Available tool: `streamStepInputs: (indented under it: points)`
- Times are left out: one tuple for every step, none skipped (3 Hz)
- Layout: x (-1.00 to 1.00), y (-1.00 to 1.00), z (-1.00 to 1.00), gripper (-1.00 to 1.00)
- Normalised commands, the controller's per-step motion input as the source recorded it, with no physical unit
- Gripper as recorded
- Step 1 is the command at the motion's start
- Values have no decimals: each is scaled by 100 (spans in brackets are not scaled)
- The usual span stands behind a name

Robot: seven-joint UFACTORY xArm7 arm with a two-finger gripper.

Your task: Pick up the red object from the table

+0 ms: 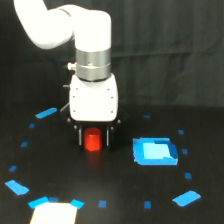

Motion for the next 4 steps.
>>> streamStepInputs:
  points:
    - [5,2,37,-100]
    - [27,7,21,-100]
    - [71,36,100,-100]
    - [-42,100,100,-100]
